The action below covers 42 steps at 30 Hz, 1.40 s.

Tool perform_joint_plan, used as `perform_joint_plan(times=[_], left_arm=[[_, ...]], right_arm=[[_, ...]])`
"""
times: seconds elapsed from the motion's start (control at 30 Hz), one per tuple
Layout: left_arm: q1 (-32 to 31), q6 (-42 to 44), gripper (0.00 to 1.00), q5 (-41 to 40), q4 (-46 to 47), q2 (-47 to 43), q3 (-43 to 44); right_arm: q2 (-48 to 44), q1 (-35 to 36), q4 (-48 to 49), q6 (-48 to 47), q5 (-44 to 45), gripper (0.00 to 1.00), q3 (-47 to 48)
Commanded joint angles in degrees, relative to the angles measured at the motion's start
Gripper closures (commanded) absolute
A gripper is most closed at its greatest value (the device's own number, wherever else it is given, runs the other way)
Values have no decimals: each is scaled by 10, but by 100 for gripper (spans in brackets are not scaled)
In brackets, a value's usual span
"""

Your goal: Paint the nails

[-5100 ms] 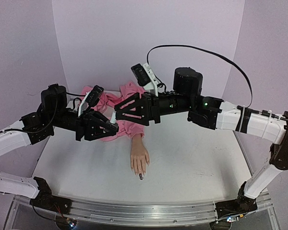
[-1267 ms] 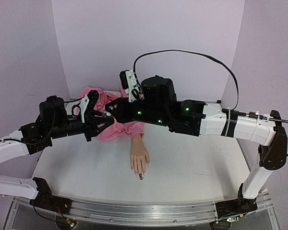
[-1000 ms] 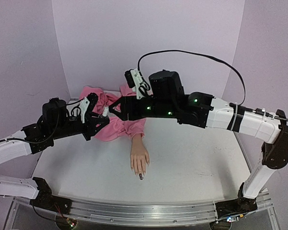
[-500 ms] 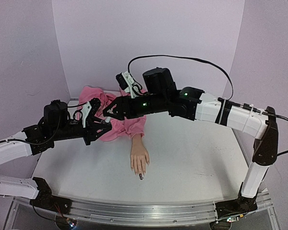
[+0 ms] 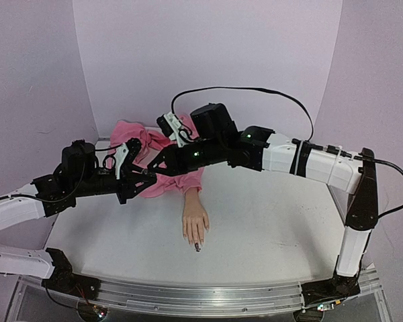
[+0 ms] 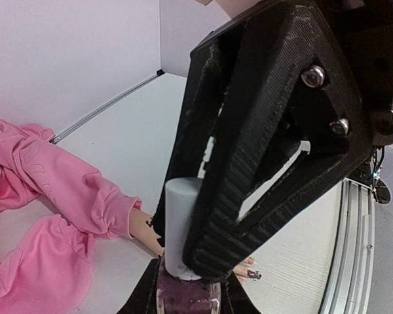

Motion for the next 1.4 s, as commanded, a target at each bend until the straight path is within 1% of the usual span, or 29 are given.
perform_joint_plan(times=[0.0,0.03,0.1,0.13,0.17,0.27,0.3,0.33,0.43,0.63,0.77,0.83,0.97,1.37], left_arm=[[-3,2,96,22,-1,4,27],[-3,-6,87,18,-4,6,30],[-3,-21,57,4,-10,9,34],[-3,-25,40,-2,-12,10,36],[-3,-26,26,-7,-15,11,36],[-3,-27,6,-24,-24,10,40],[-3,-28,2,-28,-27,7,40],[-3,-28,1,-32,-29,5,40],[-3,-26,1,-38,-35,-2,40],[-2,-28,1,-39,-45,-8,40],[-2,-28,1,-48,-52,-8,42],[-3,-29,1,-51,-56,-8,43],[-2,-33,1,-55,-63,-6,45],[-2,-42,0,-56,-77,-8,50]], right_arm=[[-10,-1,18,-6,13,95,31],[-15,0,18,-8,23,99,27],[-31,-1,18,-12,58,100,11],[-42,-3,18,-14,80,100,0],[-55,-5,18,-15,107,100,-15],[-106,-25,19,-10,200,100,-76],[-125,-35,18,-8,237,100,-102],[-145,-54,18,-2,273,100,-144],[-198,-117,16,20,341,100,-243],[-268,-245,7,47,448,100,-406],[-277,-328,3,75,464,100,-486],[-275,-356,3,94,472,100,-516],[-268,-389,4,127,490,100,-562],[-224,-399,42,160,483,100,-604]])
